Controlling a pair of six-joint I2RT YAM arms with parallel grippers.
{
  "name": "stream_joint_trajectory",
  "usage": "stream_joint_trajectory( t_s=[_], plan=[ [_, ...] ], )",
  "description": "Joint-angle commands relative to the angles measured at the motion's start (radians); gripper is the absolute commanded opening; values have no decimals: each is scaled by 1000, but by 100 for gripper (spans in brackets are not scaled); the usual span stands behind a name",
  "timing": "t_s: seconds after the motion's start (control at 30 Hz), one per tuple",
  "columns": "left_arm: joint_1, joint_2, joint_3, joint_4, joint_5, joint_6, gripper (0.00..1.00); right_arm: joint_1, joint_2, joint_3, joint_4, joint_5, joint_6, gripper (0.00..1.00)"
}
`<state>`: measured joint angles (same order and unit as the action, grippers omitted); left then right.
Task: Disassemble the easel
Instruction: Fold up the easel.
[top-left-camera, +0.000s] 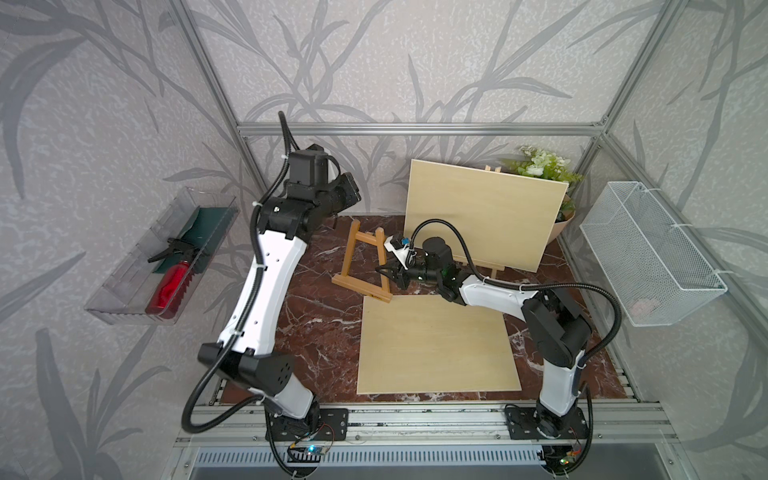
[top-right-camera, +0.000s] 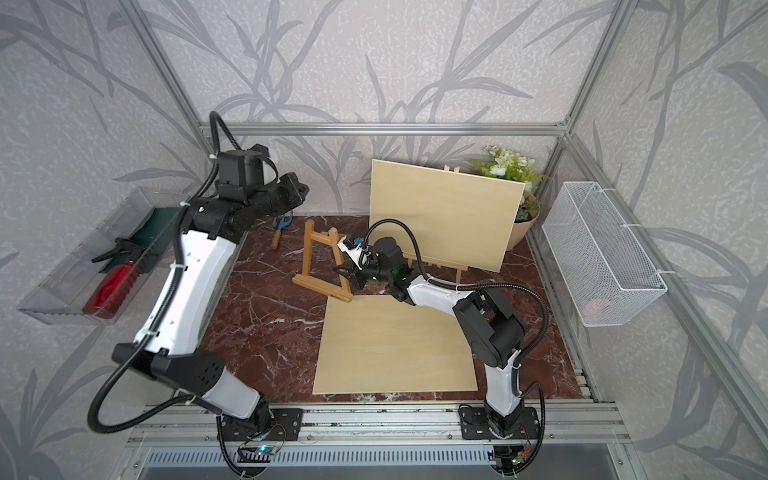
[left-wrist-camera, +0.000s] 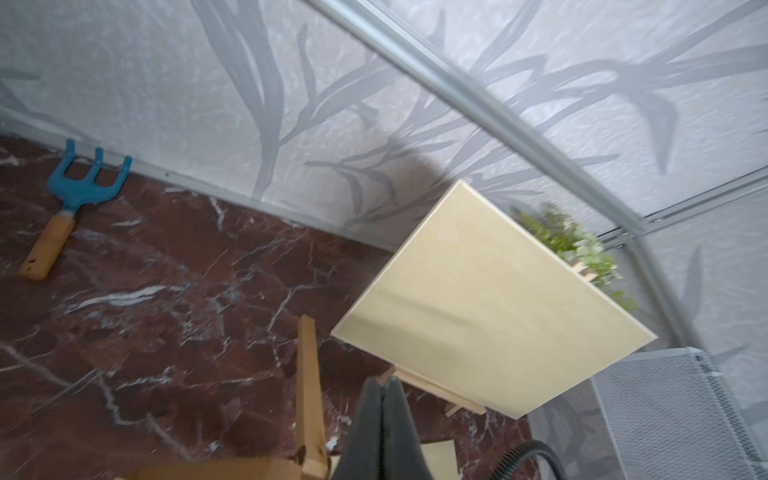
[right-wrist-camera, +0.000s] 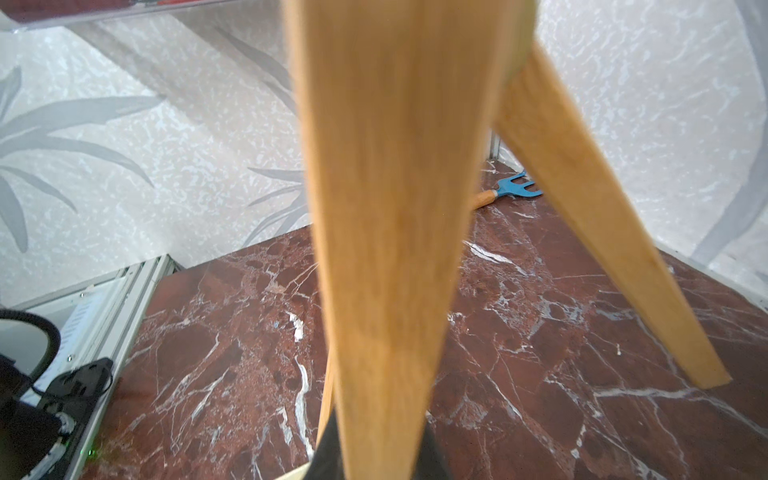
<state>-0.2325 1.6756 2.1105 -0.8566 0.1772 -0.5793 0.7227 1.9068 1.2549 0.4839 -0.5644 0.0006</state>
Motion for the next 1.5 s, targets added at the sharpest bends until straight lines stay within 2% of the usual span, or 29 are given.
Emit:
stream_joint_trajectory(
  t_s=[0.0, 0.13, 0.3, 0.5, 0.7, 0.87, 1.1, 1.2, 1.27, 1.47],
  plan=[
    [4, 124, 182, -249, -9, 121, 0, -2, -78, -6, 23, -100, -126, 0],
    [16, 297, 367, -381, 25, 167, 0, -2, -87, -12, 10, -200, -155, 0],
    [22, 396, 364, -414, 30, 198, 0, -1, -97, -17, 4, -260, -156, 0],
    [24, 421, 243, -415, 88, 217, 0, -15, -120, -30, -32, -291, -180, 0],
    [6, 356, -9, -327, 169, 203, 0, -34, -129, -48, 29, -349, -119, 0],
    [-4, 292, -130, -284, 227, 197, 0, -50, -129, -53, 53, -362, -98, 0],
    [-10, 197, -296, -210, 344, 188, 0, -98, -109, -80, 243, -416, 68, 0],
    [-12, 153, -362, -172, 374, 177, 0, -102, -102, -72, 234, -416, 76, 0],
    [-12, 127, -385, -146, 367, 164, 0, -103, -96, -63, 222, -417, 76, 0],
    [16, 65, -412, -100, 244, 119, 0, -103, -86, -59, 249, -422, 117, 0]
  ],
)
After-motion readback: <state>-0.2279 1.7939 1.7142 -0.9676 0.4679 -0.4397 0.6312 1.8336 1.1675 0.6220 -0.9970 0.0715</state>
